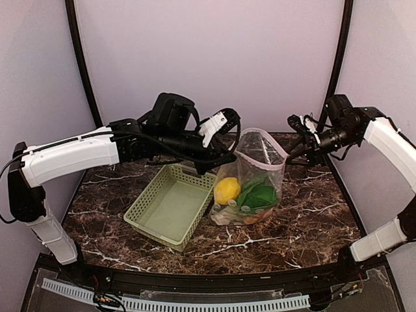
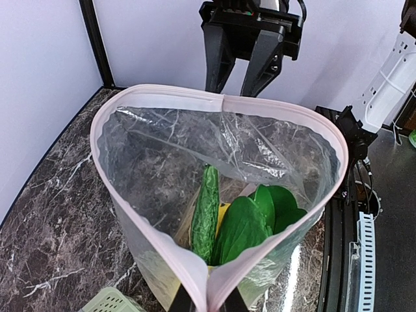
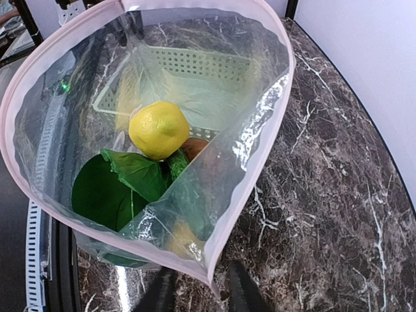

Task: Place the food in the zip-top bag and seal the zipper
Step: Adjust the zipper food storage bag at the center of the board.

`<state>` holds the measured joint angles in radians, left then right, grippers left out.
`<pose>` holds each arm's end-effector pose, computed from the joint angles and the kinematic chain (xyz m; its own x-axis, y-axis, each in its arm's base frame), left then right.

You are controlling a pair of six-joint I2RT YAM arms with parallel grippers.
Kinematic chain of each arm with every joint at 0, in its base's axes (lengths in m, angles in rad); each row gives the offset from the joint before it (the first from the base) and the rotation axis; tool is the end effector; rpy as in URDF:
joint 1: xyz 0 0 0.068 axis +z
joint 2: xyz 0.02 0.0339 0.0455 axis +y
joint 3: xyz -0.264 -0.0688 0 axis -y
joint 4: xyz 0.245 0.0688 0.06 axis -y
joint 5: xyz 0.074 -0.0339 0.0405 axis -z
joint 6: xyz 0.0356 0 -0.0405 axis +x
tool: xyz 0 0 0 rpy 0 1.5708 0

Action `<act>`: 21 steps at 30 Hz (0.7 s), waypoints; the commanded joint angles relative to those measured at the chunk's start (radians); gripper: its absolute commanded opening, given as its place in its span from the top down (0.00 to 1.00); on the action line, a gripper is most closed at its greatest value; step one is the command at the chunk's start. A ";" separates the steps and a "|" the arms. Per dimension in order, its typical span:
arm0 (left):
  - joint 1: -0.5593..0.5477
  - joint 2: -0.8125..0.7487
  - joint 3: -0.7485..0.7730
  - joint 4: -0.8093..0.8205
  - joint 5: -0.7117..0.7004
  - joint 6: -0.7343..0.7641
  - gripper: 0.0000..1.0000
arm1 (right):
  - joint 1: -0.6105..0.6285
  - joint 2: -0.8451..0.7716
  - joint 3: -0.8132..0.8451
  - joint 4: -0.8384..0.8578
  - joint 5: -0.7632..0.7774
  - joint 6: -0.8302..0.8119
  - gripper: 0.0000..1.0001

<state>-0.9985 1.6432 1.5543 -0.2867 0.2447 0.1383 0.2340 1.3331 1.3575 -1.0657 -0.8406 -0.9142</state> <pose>0.2037 -0.3320 0.3750 -0.0675 0.3518 -0.9337 0.9561 0.2902 0.0402 0.2377 0.0839 0.3517 -0.1000 -0.5670 -0.8176 -0.9828 0.1843 -0.0076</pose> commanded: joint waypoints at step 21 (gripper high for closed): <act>0.008 -0.027 -0.011 0.082 -0.035 -0.014 0.99 | -0.093 -0.170 0.083 -0.071 0.371 -0.123 1.00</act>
<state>-0.9966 1.6432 1.5539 -0.2600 0.2153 0.1371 0.1799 1.1675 1.3956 -1.1034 -0.5373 -1.0031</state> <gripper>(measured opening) 0.072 0.005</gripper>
